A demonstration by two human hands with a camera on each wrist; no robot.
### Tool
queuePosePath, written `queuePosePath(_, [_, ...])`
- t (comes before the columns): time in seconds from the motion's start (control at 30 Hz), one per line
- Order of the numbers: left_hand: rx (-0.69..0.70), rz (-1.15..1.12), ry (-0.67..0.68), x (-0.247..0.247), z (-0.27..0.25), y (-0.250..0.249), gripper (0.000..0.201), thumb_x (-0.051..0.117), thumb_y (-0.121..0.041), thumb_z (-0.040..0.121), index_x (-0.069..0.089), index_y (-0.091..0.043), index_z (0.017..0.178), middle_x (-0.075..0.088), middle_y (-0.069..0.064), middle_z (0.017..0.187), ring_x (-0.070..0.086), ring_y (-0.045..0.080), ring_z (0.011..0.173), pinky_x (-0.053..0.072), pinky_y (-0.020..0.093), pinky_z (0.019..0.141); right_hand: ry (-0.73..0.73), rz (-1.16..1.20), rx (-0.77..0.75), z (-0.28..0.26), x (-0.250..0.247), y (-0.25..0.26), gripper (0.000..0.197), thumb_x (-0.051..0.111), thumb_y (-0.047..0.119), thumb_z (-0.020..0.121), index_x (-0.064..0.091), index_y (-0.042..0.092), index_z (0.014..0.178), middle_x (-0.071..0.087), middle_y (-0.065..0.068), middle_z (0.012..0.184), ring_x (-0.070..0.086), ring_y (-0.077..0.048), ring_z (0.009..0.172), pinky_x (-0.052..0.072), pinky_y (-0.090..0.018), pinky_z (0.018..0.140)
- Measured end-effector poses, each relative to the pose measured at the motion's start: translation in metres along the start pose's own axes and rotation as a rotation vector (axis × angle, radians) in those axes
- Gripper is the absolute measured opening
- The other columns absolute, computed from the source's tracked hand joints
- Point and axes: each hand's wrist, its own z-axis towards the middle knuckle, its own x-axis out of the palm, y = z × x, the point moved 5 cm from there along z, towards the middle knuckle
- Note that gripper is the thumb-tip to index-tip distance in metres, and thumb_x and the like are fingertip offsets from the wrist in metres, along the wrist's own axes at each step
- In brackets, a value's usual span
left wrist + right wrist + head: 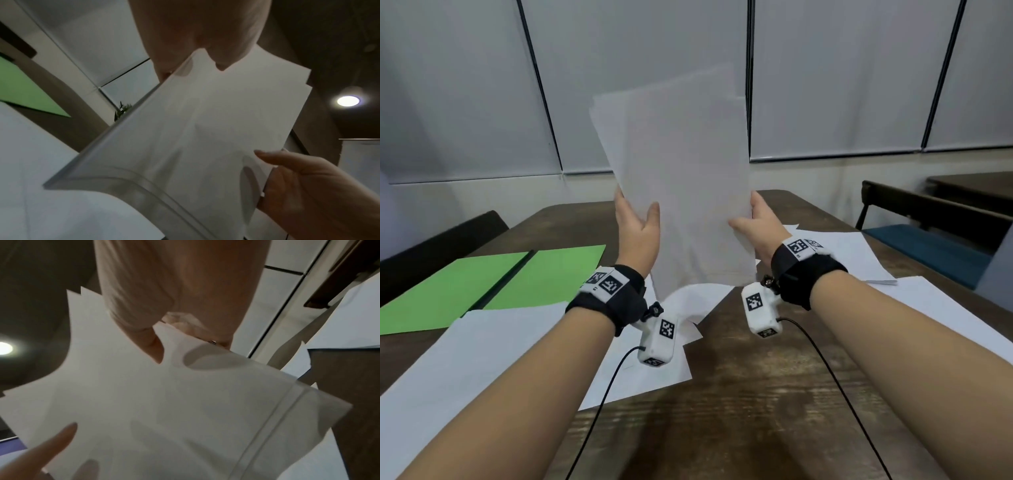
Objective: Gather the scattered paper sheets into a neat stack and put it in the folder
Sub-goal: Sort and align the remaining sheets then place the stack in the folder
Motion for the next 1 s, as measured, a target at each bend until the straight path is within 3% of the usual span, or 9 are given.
queuePosePath(0.1, [0.067,-0.011,-0.051,-0.009,-0.003,0.001,0.079,0.059,-0.024,0.093,0.007,-0.015,0.152,0.015,-0.007,0.15,0.019,-0.007,0.132,0.016,0.001,0.106,-0.044,0.061,0.014,-0.001,0.001,-0.009,0.053,0.069,0.004,0.073,0.05,0.021,0.119,0.065,-0.01,0.119,0.065,-0.025,0.109,0.051,-0.045,0.095])
queuePosePath(0.27, [0.05,0.021,-0.018,-0.019,-0.011,0.038,0.076,0.063,-0.038,0.085,0.024,-0.014,0.146,0.04,0.001,0.143,0.039,0.011,0.134,0.03,0.034,0.114,-0.026,0.066,0.136,-0.012,0.002,-0.05,0.048,0.068,0.0,0.084,0.049,0.008,0.127,0.064,-0.013,0.121,0.064,-0.026,0.109,0.051,-0.043,0.096])
queuePosePath(0.4, [-0.008,0.07,0.043,-0.017,-0.014,0.048,0.045,0.053,-0.02,0.096,0.034,-0.007,0.135,0.053,-0.003,0.121,0.052,0.016,0.118,0.037,0.019,0.096,-0.072,0.007,0.125,-0.005,0.0,-0.06,0.033,0.067,0.005,0.085,0.058,0.013,0.116,0.067,-0.011,0.118,0.066,-0.025,0.104,0.052,-0.042,0.094])
queuePosePath(0.53, [-0.03,0.071,0.021,-0.017,-0.01,0.045,0.034,0.052,-0.018,0.097,0.04,-0.011,0.127,0.057,-0.004,0.111,0.056,0.015,0.105,0.042,0.027,0.093,-0.102,0.068,0.107,0.001,0.0,-0.066,0.032,0.069,0.009,0.085,0.061,0.013,0.116,0.07,-0.006,0.112,0.068,-0.023,0.101,0.053,-0.042,0.092])
queuePosePath(0.67, [-0.08,0.153,0.122,-0.011,-0.001,0.055,0.024,0.051,-0.019,0.096,0.044,-0.01,0.117,0.058,-0.001,0.111,0.056,0.021,0.107,0.045,0.035,0.095,-0.162,-0.042,0.102,0.006,-0.003,-0.073,0.024,0.067,0.012,0.087,0.061,0.014,0.11,0.07,-0.008,0.111,0.067,-0.023,0.099,0.053,-0.039,0.091])
queuePosePath(0.77, [-0.27,0.15,0.253,0.002,0.005,0.065,0.025,0.05,-0.031,0.096,0.049,-0.015,0.115,0.058,-0.001,0.108,0.057,0.018,0.099,0.05,0.04,0.089,-0.206,-0.168,0.165,0.017,-0.022,-0.08,0.021,0.067,0.013,0.082,0.063,0.015,0.102,0.07,-0.008,0.106,0.067,-0.026,0.096,0.054,-0.041,0.09])
queuePosePath(0.87, [-0.561,0.119,0.273,0.009,-0.002,0.091,0.027,0.049,-0.037,0.096,0.051,-0.013,0.11,0.054,0.005,0.098,0.057,0.023,0.089,0.056,0.041,0.076,-0.248,-0.339,0.296,0.019,-0.051,-0.104,0.026,0.067,0.009,0.082,0.064,0.005,0.107,0.067,-0.011,0.108,0.064,-0.026,0.099,0.05,-0.029,0.084])
queuePosePath(0.93, [-0.66,0.225,0.262,0.008,-0.006,0.115,0.02,0.053,-0.032,0.094,0.052,-0.013,0.097,0.052,0.008,0.095,0.055,0.026,0.092,0.055,0.036,0.072,-0.246,-0.477,0.445,0.013,-0.072,-0.126,0.029,0.064,0.009,0.086,0.061,0.001,0.114,0.063,-0.013,0.108,0.061,-0.027,0.101,0.046,-0.027,0.08])
queuePosePath(1.0, [-0.696,0.389,0.275,0.007,-0.006,0.138,0.021,0.06,-0.033,0.086,0.053,-0.014,0.086,0.054,0.011,0.1,0.052,0.03,0.101,0.053,0.037,0.078,-0.228,-0.548,0.582,0.008,-0.093,-0.155,0.038,0.062,0.01,0.088,0.056,0.001,0.125,0.06,-0.015,0.123,0.059,-0.031,0.112,0.046,-0.027,0.08])
